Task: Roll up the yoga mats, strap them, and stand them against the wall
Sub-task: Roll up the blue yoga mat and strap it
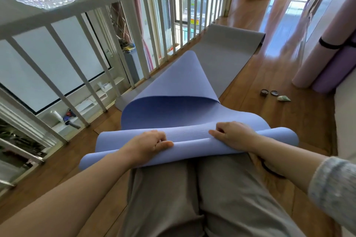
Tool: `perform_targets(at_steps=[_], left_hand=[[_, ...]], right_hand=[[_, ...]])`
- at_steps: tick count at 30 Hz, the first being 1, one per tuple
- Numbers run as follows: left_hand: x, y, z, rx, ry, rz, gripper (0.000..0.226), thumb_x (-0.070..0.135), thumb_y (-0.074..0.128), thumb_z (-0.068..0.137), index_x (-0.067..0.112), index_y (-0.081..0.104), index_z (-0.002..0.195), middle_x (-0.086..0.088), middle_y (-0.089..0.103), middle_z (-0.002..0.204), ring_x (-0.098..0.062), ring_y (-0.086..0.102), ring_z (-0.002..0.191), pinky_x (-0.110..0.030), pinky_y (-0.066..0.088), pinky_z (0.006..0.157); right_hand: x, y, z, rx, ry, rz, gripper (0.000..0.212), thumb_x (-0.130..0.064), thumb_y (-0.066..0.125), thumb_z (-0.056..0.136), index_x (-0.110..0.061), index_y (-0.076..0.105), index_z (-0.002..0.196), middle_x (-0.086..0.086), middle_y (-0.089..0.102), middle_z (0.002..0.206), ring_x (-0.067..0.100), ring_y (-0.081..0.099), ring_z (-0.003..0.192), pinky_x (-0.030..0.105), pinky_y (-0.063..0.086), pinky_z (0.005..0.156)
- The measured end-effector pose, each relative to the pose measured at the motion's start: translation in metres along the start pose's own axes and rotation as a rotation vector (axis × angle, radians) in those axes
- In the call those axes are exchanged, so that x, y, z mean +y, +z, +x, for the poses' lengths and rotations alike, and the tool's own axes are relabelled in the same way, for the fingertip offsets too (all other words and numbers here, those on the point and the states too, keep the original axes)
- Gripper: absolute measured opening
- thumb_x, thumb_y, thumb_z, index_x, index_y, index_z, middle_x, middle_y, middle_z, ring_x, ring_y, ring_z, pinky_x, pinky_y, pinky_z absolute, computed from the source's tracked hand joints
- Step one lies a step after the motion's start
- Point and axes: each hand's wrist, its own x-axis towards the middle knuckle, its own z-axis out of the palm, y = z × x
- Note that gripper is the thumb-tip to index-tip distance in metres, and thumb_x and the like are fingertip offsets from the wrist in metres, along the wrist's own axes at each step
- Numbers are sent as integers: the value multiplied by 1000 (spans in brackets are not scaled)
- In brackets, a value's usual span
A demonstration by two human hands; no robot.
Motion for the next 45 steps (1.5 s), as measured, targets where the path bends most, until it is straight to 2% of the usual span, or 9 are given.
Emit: perform_targets(at_steps=[5,9,12,18,21,24,34,40,45], left_hand=[[-6,-4,18,-88,-146,-53,30,54,47,92,27,45,80,4,54,85,-16,50,80,-29,38,69],[0,-2,15,158,28,108,37,55,48,90,20,54,98,0,50,103,-18,48,96,-30,42,81],[6,9,4,415,397,335,28,37,41,89,17,61,87,-2,60,86,-20,61,73,-29,51,58],[28,21,-8,425,273,590,42,57,60,77,15,65,69,-2,62,65,-21,60,50,-26,48,49],[38,22,-10,355,168,599,42,49,85,61,13,66,71,-5,62,65,-23,61,51,-25,48,49],[42,13,-6,283,98,582,36,47,50,95,14,60,106,-5,61,103,-25,64,92,-30,46,72],[15,-20,30,-87,48,66,45,47,37,99,17,67,114,-3,66,105,-17,55,94,-30,44,83],[17,18,12,342,120,488,52,39,31,94,9,67,117,-10,67,89,-28,61,71,-37,53,55],[28,25,7,289,-78,489,66,69,36,86,19,44,129,-5,55,111,-26,55,96,-41,45,85]], right_hand=[[2,-1,8,38,18,76,45,-53,43,95,-24,43,61,-5,44,75,17,44,85,35,39,76],[3,-2,13,46,79,44,51,-56,44,94,-20,45,58,-6,47,65,17,46,75,33,31,73],[4,-1,13,60,104,69,49,-55,47,93,-21,48,57,-7,48,63,17,48,74,32,30,73],[3,1,20,103,173,210,35,-53,65,82,-27,53,62,-11,55,67,17,56,79,30,41,69],[-3,12,14,434,12,203,36,-45,69,83,-23,49,63,-8,52,62,18,53,65,28,37,61],[0,24,-8,710,-308,101,35,-50,60,85,-17,57,75,-3,57,70,16,51,65,25,37,60],[12,13,-14,368,-324,-47,61,-72,37,83,-22,65,105,-5,65,102,12,52,92,25,38,81],[10,4,0,236,-291,-21,68,-75,24,83,-25,62,108,-8,63,103,5,44,89,21,29,81],[5,-8,19,62,-251,-48,51,-64,31,92,-24,56,112,-11,55,102,9,49,92,26,36,81]])
